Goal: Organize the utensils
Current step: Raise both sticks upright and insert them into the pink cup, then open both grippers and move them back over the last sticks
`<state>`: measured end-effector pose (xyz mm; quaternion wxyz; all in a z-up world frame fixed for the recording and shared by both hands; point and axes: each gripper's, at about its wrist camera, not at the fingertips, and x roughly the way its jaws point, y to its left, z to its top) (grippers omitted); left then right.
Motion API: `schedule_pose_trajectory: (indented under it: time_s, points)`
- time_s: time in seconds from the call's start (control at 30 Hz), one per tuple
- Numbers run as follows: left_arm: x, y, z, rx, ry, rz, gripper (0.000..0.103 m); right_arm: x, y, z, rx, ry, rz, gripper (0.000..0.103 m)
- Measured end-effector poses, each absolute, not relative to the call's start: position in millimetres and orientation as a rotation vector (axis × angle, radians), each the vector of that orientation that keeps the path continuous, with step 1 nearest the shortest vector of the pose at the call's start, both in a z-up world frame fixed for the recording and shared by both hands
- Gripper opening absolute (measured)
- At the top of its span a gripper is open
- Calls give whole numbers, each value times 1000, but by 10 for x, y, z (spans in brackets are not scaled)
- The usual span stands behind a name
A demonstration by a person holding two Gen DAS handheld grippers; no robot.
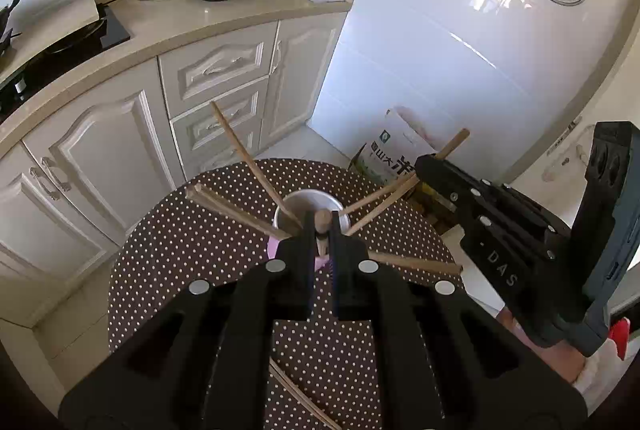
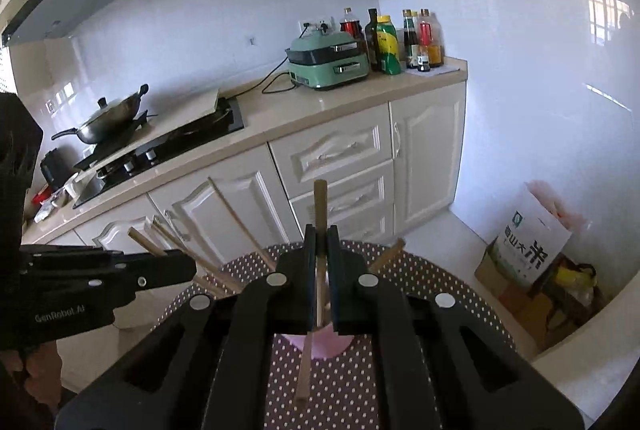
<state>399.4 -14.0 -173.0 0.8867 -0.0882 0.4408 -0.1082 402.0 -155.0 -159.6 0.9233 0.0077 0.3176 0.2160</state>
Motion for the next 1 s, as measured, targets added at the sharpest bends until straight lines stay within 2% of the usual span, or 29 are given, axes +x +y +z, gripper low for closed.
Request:
schedule_pose_trajectory:
  time_s: [0.47, 0.6, 0.67, 0.7, 0.73, 0.9, 1.0]
  points:
    - [3746, -194, -1761, -167, 971, -232, 7, 3671, -1541, -1486, 59, 687, 439, 8]
    - [3677, -195, -1743, -155, 976, -223, 10, 3549, -1565, -1433, 62, 677, 429, 12]
    - [3646, -191, -1725, -154, 973, -216, 21, 3487, -1575, -1401, 65, 669, 424, 15]
    - [3617, -183, -1703, -154, 960, -207, 36, 3458, -1579, -1386, 66, 665, 422, 15]
    - [3590, -180, -1688, -154, 950, -199, 55, 3430, -1582, -1369, 67, 661, 420, 16]
    - [3496, -181, -1593, -130, 910, -180, 58, 3303, -1582, -1301, 68, 644, 409, 18]
    - [3427, -165, -1538, -126, 887, -168, 66, 3224, -1578, -1274, 67, 637, 405, 19]
